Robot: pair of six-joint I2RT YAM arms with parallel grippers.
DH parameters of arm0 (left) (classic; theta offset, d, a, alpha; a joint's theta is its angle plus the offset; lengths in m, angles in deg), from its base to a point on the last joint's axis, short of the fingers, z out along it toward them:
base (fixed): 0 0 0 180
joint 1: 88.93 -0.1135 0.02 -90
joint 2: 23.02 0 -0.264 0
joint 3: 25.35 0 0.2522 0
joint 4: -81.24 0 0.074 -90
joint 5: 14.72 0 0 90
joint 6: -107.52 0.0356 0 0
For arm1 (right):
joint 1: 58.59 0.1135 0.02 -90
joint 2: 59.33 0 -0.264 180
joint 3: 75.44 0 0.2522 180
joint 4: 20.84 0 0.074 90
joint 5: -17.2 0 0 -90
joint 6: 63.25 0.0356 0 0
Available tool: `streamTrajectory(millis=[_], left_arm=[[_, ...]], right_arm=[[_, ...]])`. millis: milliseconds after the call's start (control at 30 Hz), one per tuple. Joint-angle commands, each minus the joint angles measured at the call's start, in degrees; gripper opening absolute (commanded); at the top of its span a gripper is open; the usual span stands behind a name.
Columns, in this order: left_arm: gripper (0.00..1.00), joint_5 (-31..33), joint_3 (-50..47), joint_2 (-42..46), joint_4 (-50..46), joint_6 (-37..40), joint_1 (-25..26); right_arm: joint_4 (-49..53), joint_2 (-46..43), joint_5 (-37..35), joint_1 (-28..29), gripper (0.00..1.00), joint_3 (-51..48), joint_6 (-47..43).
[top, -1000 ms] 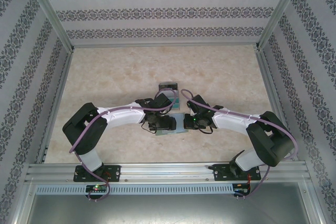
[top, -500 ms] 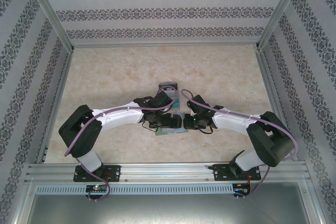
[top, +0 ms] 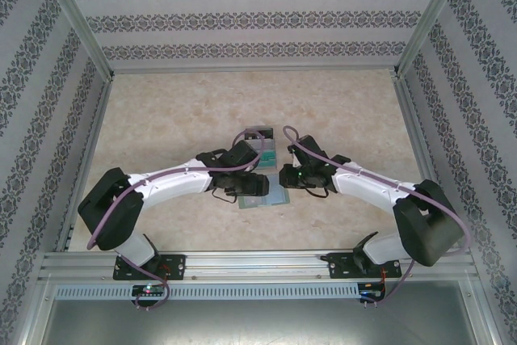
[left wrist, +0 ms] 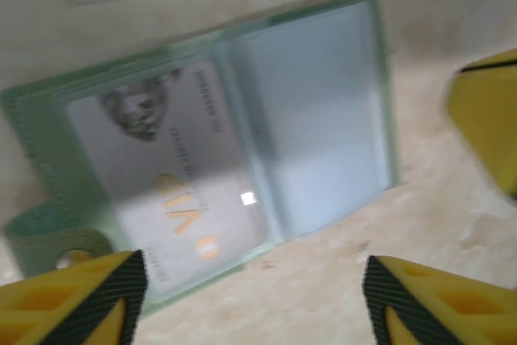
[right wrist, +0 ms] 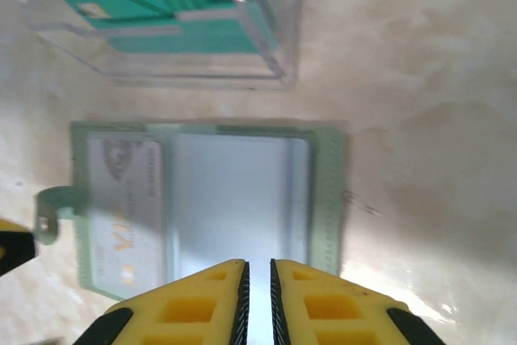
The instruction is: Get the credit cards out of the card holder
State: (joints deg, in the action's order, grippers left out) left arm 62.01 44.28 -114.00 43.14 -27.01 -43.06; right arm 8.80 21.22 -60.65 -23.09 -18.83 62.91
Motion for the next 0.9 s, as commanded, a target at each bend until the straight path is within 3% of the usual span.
streamTrajectory(millis=[0,200,667,867], left_arm=[[0.55,1.7,-3.2,1.2,-0.1,-1.2,-1.9],[0.22,1.1,-6.0,0.2,2.3,-2.3,-2.9],[0.18,-0.2,-6.9,-2.7,4.7,-2.8,-3.0],[0.16,-1.0,-7.3,-3.9,5.4,-2.9,-2.9]], right_arm=[[-1.4,2.1,3.3,2.1,0.16,2.8,0.9],[-4.0,7.0,6.2,5.4,0.11,5.8,3.1],[-9.1,14.3,10.5,6.3,0.11,6.0,8.3],[-8.6,15.0,9.2,6.0,0.13,5.3,9.2]])
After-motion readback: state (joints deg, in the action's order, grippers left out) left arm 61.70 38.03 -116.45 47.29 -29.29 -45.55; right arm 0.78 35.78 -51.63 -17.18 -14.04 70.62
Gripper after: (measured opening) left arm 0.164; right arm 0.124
